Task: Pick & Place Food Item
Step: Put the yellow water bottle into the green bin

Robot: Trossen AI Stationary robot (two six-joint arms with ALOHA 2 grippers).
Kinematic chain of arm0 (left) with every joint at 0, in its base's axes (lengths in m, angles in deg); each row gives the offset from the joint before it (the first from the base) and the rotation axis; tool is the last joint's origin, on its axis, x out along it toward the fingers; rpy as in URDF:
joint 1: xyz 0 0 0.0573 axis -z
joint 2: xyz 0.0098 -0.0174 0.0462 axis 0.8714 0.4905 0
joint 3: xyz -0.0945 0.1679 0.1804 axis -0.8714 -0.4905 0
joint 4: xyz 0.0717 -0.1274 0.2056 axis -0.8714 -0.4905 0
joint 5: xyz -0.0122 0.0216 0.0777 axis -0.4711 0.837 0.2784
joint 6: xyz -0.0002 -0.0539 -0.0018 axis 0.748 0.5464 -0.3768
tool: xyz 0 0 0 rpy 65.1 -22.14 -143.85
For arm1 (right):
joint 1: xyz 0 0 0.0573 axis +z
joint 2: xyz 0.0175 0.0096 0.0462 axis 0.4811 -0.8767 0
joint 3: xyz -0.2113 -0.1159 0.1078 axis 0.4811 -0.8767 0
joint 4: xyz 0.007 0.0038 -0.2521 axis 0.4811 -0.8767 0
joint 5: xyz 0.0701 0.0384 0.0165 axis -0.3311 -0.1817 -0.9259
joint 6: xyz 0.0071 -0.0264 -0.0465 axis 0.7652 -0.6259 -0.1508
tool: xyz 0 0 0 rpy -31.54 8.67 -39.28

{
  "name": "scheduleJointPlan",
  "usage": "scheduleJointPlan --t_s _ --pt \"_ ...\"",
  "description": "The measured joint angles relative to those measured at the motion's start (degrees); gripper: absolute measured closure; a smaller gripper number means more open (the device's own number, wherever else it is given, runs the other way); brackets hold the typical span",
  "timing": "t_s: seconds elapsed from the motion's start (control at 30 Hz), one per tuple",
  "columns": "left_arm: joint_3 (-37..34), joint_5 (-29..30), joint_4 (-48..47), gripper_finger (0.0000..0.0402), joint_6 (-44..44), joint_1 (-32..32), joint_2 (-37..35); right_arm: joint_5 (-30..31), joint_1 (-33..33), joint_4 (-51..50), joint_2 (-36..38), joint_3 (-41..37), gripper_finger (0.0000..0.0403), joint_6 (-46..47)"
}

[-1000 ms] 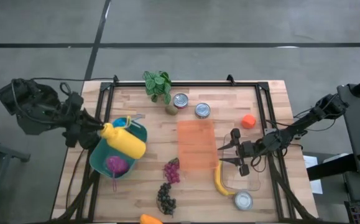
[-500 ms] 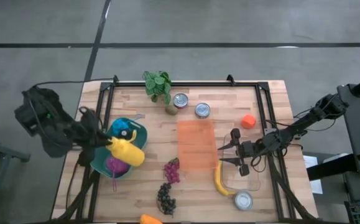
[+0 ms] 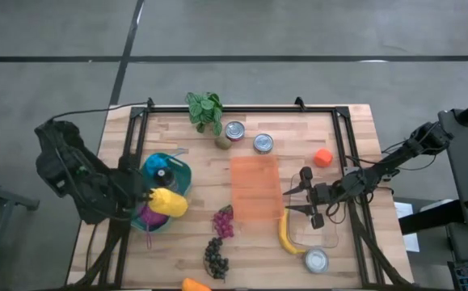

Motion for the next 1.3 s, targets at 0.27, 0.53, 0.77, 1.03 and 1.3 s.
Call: scheduleJointPlan --t_s 0.27,0.53,0.77,1.03,1.3 --pt "-2.9 -4.7 0.0 0.0335 -0.3 -4.2 0.4 0.0 0.0 0.0 0.0 0.0 0.0214 0.0" --pt "-7.0 -8.9 0.0 0.0335 -2.4 -6.9 0.4 0.0 0.0 0.0 0.0 0.0 0.0214 0.0" --pt "-9.2 -8.9 0.0 0.0335 -3.4 -7.3 0.4 0.0 0.0 0.0 0.0 0.0 0.0214 0.0" --pt "-9.9 -8.9 -0.1 0.0335 -3.6 -7.8 0.4 0.0 0.0 0.0 0.0 0.0 0.0214 0.0" --pt "-9.9 -8.9 0.0 0.0335 -3.8 -8.0 0.4 0.0 0.0 0.0 0.0 0.0 0.0214 0.0"
